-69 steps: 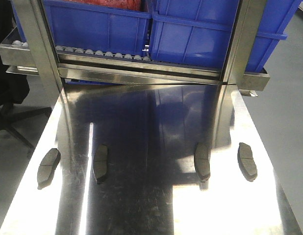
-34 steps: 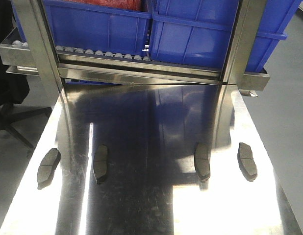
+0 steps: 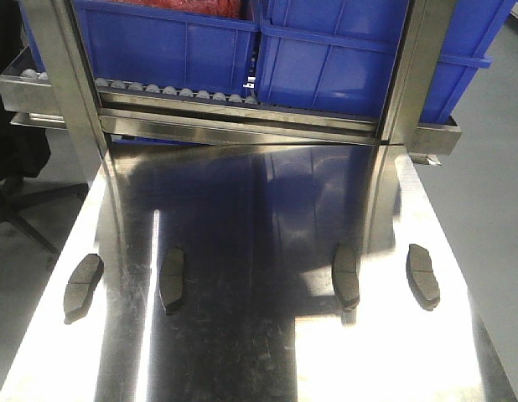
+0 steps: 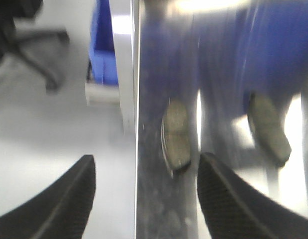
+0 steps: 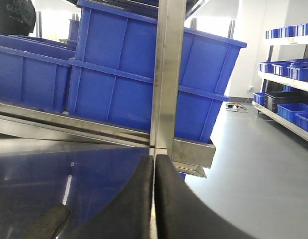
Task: Move and align brake pads A on conveyor
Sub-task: 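Grasp the outermost brake pad nearest the left gripper and lift it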
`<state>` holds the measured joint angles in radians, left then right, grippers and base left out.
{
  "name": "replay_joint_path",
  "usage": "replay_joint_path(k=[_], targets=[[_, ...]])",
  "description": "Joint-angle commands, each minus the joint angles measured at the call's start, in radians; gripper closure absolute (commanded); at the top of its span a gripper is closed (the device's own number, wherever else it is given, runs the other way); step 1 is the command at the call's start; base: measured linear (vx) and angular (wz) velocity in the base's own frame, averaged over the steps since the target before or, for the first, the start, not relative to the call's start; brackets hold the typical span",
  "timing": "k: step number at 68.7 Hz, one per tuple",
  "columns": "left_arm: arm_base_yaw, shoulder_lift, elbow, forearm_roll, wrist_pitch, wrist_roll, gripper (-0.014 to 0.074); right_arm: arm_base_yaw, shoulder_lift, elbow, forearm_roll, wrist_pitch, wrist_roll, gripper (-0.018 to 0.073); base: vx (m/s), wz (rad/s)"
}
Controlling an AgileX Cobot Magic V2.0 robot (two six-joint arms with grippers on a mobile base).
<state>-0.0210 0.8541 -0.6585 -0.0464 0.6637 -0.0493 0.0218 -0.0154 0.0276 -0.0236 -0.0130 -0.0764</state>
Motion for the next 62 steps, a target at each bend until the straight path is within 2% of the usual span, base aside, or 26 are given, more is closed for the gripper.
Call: replay_joint_path(k=[1, 8, 20, 27, 34, 41, 62], targets=[[-0.010, 0.106, -0.093, -0.044, 0.005, 0.040, 0.0156, -0.007, -0.012, 0.006, -0.003, -0.074, -0.005, 0.0569, 0.00, 0.00], [-0.050, 0.235, -0.156, -0.055, 0.027, 0.040, 0.0157, -0.007, -0.012, 0.006, -0.003, -0.074, -0.005, 0.0569, 0.00, 0.00], [-0.153, 0.444, -0.258, -0.049, 0.090, 0.036, 0.0188, -0.007, -0.012, 0.006, -0.003, -0.074, -0.005, 0.0569, 0.00, 0.00], [-0.193, 0.542, -0.306, -0.010, 0.098, 0.003, 0.0203, -0.007, -0.012, 0.006, -0.003, -0.074, -0.005, 0.0569, 0.00, 0.00], [-0.202, 0.624, -0.350, 0.052, 0.119, -0.067, 0.0203, -0.007, -0.012, 0.006, -0.003, -0.074, -0.005, 0.0569, 0.00, 0.00], [-0.202, 0.687, -0.378, 0.094, 0.137, -0.103, 0.0203, -0.007, -0.012, 0.006, -0.003, -0.074, -0.005, 0.0569, 0.00, 0.00], [-0.202, 0.806, -0.441, 0.079, 0.142, -0.110, 0.0186, -0.007, -0.012, 0.006, -0.003, -0.074, -0.005, 0.0569, 0.00, 0.00]])
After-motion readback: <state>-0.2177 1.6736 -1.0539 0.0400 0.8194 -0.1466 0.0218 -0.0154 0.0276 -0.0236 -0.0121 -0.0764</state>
